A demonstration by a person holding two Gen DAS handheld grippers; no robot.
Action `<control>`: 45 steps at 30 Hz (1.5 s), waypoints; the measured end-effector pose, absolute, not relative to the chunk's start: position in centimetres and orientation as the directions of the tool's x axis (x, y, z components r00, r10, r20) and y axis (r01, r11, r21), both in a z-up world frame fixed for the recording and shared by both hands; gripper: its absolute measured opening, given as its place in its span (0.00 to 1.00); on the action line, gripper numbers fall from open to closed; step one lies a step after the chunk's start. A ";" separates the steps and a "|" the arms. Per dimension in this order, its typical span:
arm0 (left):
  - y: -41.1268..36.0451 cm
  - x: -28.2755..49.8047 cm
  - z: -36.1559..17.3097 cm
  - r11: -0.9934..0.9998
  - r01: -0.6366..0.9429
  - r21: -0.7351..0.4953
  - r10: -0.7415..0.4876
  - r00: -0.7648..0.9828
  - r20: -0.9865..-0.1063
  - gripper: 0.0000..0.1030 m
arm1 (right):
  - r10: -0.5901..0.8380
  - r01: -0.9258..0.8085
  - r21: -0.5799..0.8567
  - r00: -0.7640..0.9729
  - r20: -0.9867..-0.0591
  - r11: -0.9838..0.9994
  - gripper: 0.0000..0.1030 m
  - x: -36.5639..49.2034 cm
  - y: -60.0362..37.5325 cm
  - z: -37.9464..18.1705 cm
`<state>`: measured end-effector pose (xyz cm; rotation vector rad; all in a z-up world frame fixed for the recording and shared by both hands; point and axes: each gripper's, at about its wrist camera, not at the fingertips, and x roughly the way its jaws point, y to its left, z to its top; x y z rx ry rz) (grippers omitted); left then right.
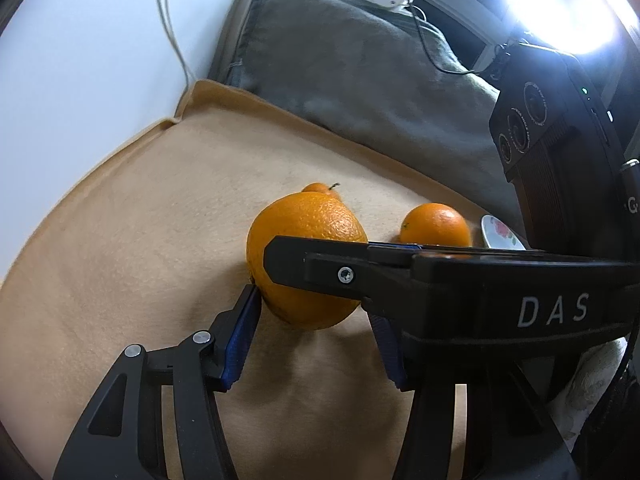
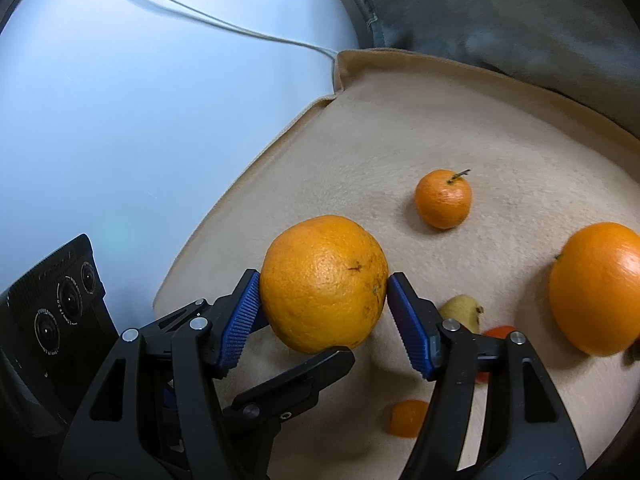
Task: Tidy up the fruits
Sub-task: 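Close the right gripper on the large orange and lift it, then carry the large orange with the right gripper over the white plate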
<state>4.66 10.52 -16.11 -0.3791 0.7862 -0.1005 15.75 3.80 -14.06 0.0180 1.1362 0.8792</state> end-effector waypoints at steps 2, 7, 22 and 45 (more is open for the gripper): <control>10.0 4.6 -15.7 0.930 -0.041 -0.365 -0.230 0.710 -0.666 0.51 | 0.616 -0.594 0.429 0.146 -0.774 0.680 0.66 15.5 3.4 -13.3; 8.4 4.6 -14.7 0.936 -0.008 -0.353 -0.240 0.720 -0.651 0.51 | 0.617 -0.586 0.421 0.178 -0.766 0.692 0.66 15.3 2.6 -11.7; 1.3 6.0 -12.6 0.923 0.142 -0.358 -0.348 0.706 -0.617 0.51 | 0.578 -0.498 0.389 0.313 -0.753 0.775 0.66 14.0 -5.7 -8.2; -10.2 9.5 -12.5 0.870 0.334 -0.362 -0.493 0.606 -0.625 0.52 | 0.497 -0.317 0.388 0.443 -0.746 0.865 0.66 14.8 -19.3 -8.4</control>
